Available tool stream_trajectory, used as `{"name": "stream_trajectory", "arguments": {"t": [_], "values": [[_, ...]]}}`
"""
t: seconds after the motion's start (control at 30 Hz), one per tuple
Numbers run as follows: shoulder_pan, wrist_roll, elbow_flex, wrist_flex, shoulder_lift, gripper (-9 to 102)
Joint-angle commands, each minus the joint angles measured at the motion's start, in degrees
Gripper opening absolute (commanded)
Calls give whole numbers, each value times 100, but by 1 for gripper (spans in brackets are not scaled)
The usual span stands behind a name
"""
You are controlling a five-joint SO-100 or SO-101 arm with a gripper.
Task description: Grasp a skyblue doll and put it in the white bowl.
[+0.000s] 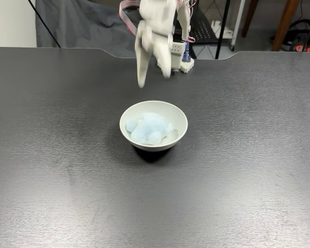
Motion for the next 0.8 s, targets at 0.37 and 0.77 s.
{"name": "stream_trajectory", "arguments": {"t": [0.37,0.77], "values": [[-914,2021,-1362,1951,3542,42],[-835,1960,-896,2944,4087,6]]}}
